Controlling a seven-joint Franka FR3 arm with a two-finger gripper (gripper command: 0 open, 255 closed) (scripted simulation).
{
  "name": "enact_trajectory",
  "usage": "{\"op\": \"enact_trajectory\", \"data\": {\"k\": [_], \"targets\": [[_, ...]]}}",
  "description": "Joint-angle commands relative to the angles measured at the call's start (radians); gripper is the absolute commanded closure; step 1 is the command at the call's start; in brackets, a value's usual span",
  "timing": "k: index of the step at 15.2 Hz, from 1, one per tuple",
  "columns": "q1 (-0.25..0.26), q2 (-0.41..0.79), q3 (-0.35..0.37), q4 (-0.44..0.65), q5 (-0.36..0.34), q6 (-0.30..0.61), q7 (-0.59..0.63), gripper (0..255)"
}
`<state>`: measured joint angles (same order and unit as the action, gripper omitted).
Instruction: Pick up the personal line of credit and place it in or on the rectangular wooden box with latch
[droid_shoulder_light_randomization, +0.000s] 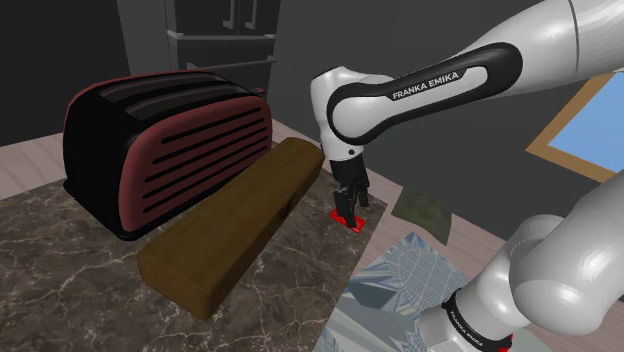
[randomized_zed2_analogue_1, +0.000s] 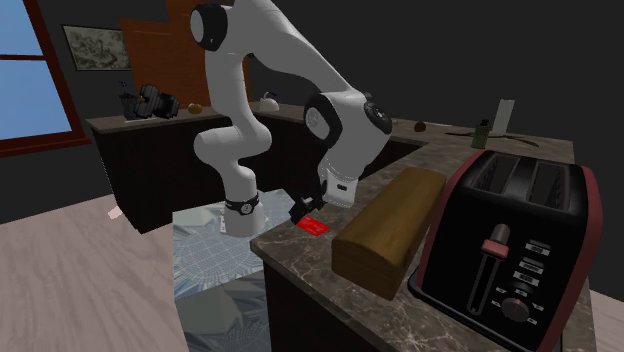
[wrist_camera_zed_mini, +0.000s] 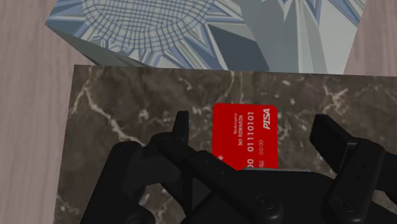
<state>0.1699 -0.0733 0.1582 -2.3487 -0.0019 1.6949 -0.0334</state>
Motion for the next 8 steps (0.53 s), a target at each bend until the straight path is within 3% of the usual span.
{"op": "enact_trajectory", "data": {"k": [1,8], "targets": [[0.001,-0.004,0.001,-0.031,0.002,0.025,0.001,0],[0.002,-0.006,0.001,-0.067,0.002,0.059,0.000,0]]}}
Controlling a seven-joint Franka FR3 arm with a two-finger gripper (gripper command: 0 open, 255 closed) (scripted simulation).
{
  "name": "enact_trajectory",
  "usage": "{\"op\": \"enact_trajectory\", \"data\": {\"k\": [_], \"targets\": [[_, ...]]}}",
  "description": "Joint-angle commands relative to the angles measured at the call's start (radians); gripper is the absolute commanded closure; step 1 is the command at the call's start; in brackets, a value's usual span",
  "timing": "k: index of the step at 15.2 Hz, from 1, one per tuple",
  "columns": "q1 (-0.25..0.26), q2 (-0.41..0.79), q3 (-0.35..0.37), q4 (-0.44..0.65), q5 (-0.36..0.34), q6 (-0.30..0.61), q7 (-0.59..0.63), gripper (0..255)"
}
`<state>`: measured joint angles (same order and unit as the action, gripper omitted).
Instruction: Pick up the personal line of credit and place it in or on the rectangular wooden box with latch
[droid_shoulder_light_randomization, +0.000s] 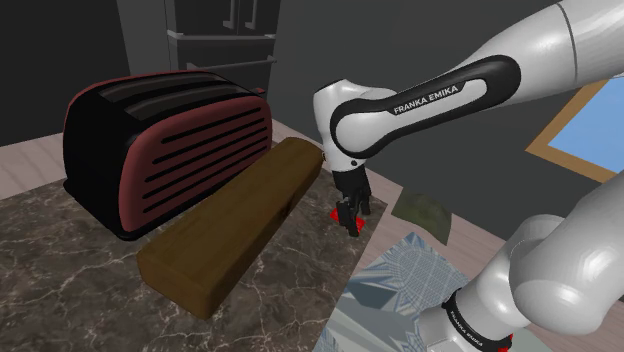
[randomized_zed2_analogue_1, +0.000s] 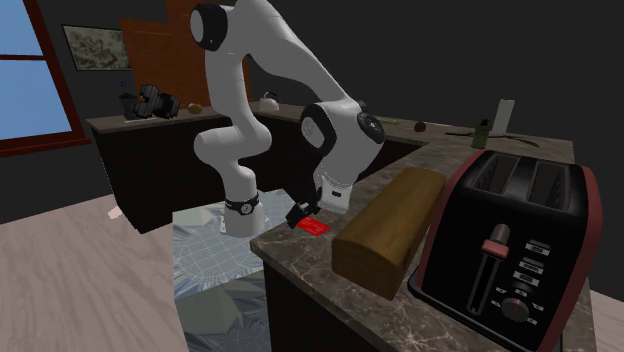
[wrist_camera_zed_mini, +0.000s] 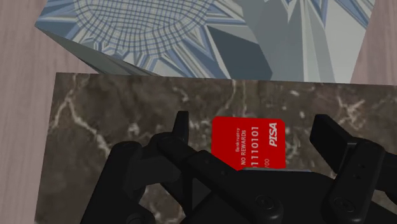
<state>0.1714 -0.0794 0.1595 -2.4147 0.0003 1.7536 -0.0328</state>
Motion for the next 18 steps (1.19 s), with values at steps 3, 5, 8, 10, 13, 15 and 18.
{"op": "enact_trajectory", "data": {"k": [3,5,8,10,13,15,18], "targets": [[0.000,0.000,0.000,-0.001,0.000,0.000,0.000,0],[0.000,0.000,0.000,-0.001,0.000,0.000,0.000,255],[0.000,-0.002,0.000,0.000,0.001,-0.002,0.000,255],[0.000,-0.006,0.000,-0.002,0.001,-0.003,0.000,255],[0.001,0.000,-0.001,-0.001,0.000,0.001,0.000,255],[0.001,-0.018,-0.001,0.010,0.002,-0.028,-0.002,255],[0.001,-0.044,-0.002,0.027,0.004,-0.070,-0.006,255]]}}
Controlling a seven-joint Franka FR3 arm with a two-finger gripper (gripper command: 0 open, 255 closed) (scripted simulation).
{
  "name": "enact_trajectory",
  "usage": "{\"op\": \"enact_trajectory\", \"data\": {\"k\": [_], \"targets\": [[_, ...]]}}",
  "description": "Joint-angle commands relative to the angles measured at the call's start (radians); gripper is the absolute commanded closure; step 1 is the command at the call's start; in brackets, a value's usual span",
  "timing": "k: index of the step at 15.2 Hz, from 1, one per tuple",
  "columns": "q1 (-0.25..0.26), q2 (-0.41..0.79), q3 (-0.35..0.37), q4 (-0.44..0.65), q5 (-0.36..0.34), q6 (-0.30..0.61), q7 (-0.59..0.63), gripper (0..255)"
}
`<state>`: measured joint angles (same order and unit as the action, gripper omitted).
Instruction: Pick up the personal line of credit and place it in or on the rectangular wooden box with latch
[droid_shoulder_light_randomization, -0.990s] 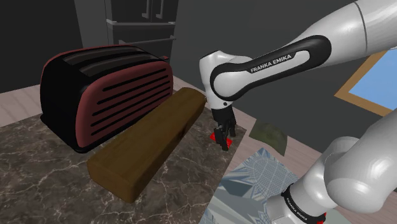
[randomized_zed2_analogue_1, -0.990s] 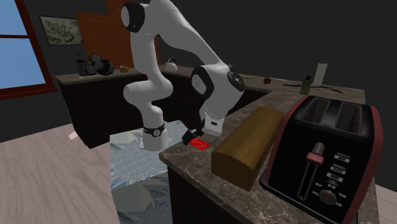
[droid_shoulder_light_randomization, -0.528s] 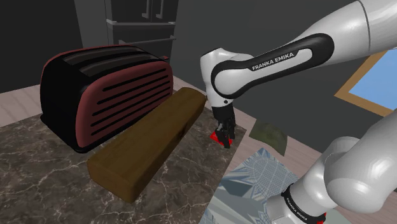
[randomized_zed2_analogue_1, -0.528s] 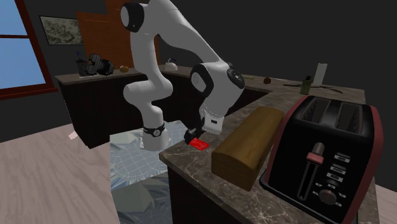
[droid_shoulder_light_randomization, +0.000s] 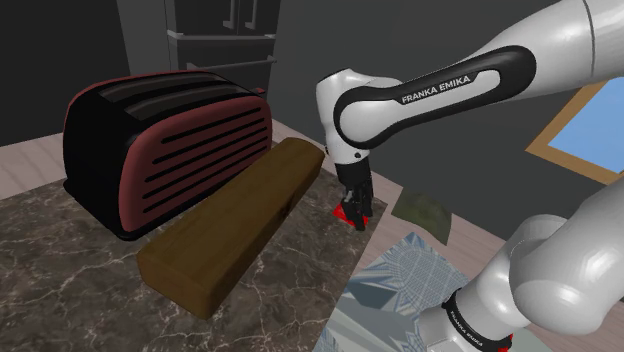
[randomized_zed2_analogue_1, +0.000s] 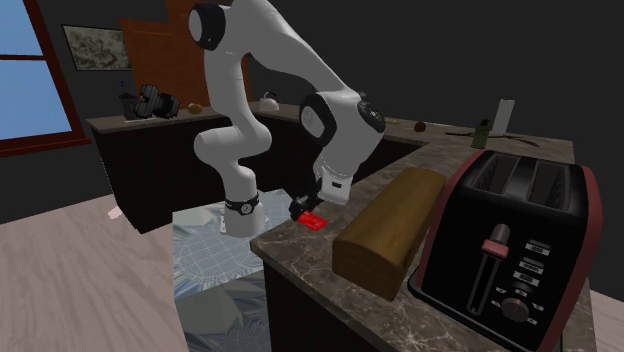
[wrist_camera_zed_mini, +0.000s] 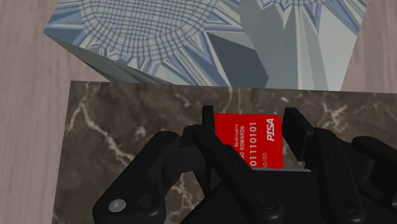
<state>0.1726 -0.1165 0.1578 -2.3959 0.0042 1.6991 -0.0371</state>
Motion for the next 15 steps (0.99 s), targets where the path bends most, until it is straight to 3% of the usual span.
{"op": "enact_trajectory", "data": {"k": [1,15], "targets": [[0.000,-0.015,-0.001,0.015,0.001,-0.030,-0.003,255],[-0.001,-0.101,-0.006,0.125,0.007,-0.226,-0.014,255]]}}
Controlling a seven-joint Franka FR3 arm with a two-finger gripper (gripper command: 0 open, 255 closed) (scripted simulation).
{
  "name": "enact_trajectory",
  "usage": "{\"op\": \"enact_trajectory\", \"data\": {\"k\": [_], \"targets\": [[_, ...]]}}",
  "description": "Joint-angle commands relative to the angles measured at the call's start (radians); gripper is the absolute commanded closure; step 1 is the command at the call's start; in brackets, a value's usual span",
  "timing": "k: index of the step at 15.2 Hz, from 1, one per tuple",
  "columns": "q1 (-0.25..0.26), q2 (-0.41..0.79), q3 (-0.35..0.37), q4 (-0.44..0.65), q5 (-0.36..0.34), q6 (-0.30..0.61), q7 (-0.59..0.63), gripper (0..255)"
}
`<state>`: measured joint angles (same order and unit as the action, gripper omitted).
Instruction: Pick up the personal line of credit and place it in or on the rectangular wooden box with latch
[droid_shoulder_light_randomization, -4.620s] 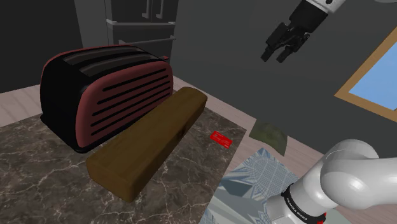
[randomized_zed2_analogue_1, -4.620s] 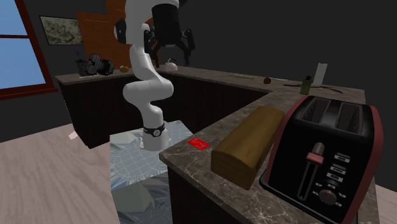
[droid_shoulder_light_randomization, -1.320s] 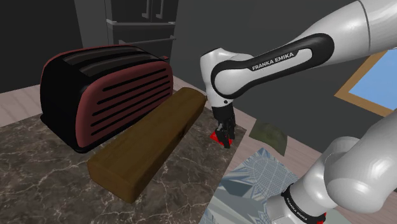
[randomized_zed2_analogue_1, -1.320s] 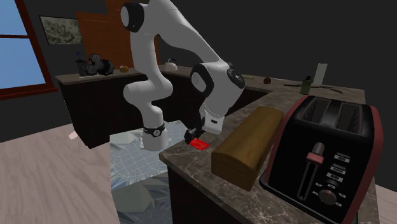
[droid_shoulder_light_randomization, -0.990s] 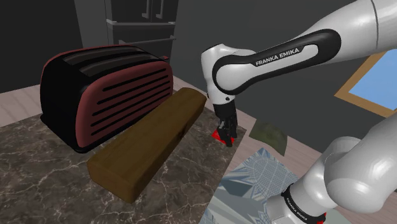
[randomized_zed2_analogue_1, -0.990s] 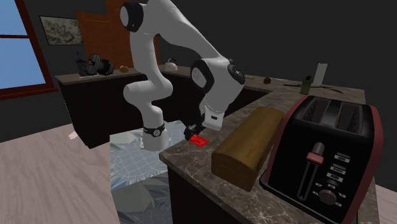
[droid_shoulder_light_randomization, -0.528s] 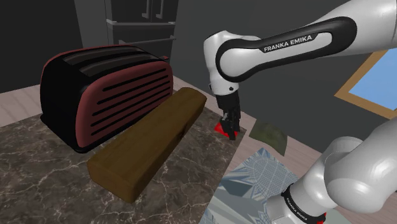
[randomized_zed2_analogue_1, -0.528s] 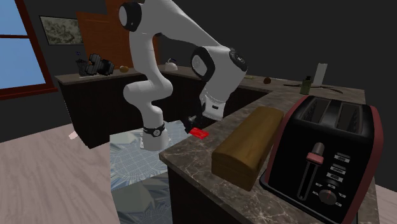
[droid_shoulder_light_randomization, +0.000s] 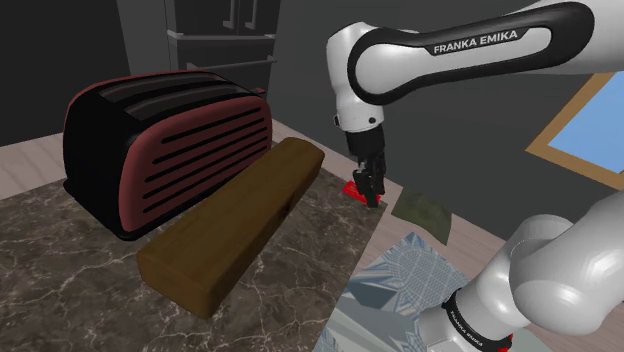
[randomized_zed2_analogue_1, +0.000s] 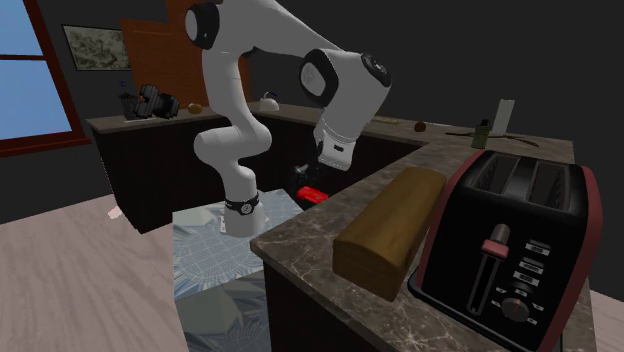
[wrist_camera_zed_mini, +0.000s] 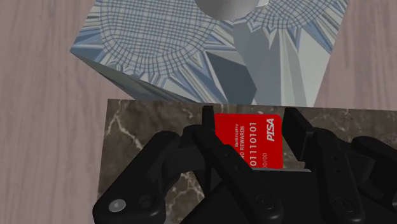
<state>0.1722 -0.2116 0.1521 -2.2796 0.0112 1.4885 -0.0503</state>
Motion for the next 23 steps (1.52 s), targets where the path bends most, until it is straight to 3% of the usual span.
{"op": "enact_trajectory", "data": {"k": [1,13,23], "targets": [[0.000,-0.011,-0.001,0.018,0.000,-0.029,-0.002,255],[-0.002,-0.045,-0.005,0.140,0.000,-0.185,-0.008,255],[0.071,0.291,0.090,0.531,0.050,-0.239,0.183,255]]}}
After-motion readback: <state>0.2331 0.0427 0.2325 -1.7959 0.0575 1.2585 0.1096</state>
